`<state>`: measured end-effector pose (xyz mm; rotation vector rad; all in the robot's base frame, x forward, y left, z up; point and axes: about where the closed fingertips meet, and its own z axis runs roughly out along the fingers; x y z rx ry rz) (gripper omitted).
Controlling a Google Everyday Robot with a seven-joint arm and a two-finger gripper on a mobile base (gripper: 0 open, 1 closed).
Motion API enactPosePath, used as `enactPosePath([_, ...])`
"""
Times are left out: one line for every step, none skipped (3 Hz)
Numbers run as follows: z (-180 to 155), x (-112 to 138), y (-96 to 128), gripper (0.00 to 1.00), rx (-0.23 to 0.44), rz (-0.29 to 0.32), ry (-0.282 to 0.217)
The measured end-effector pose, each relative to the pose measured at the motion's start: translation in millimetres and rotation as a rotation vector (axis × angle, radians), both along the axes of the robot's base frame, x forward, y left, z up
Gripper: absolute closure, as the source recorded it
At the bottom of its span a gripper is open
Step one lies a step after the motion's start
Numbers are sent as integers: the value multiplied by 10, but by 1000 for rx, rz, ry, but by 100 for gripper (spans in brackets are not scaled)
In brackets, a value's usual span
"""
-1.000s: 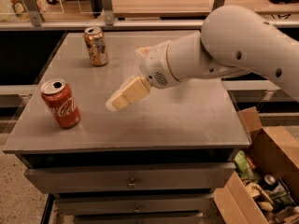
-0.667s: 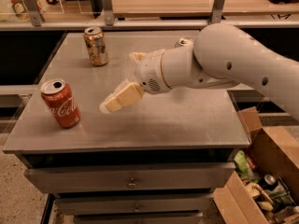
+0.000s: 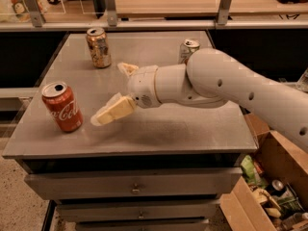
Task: Knock coke can over
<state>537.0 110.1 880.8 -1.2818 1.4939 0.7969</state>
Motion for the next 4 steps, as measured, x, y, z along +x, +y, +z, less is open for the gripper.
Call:
enactPosePath([-43,-64,190,0,48,58,-13])
enactPosePath([-42,-157,386,0,93,116,-21])
enactPosePath([2,-244,598,0,101,169,-31])
enactPosePath([-15,-300,825,0,83,214,-23])
